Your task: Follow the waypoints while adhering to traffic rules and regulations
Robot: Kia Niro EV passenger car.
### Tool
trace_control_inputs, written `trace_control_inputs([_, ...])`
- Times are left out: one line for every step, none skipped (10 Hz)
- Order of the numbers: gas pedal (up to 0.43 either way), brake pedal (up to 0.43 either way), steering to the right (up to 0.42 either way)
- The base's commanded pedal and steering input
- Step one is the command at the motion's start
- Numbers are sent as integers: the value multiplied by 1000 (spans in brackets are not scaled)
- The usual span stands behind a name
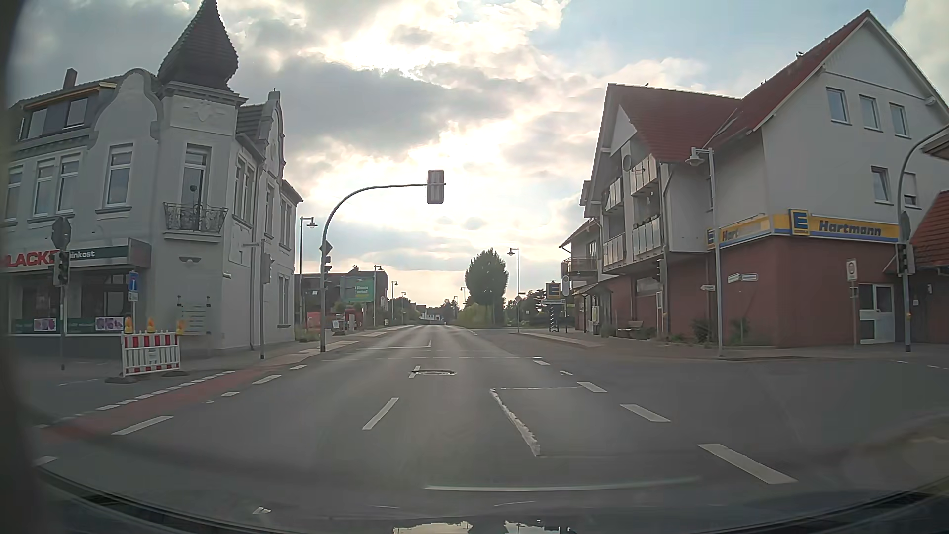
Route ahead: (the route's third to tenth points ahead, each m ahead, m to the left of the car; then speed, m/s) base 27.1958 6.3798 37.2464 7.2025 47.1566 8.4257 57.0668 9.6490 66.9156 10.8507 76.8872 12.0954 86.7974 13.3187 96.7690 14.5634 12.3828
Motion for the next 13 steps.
trace_control_inputs([209, 0, -28])
trace_control_inputs([197, 0, -28])
trace_control_inputs([189, 0, -28])
trace_control_inputs([189, 0, -28])
trace_control_inputs([189, 0, -27])
trace_control_inputs([189, 0, -26])
trace_control_inputs([189, 0, -24])
trace_control_inputs([189, 0, -23])
trace_control_inputs([197, 0, -21])
trace_control_inputs([197, 0, -18])
trace_control_inputs([197, 0, -16])
trace_control_inputs([209, 0, -16])
trace_control_inputs([209, 0, -14])
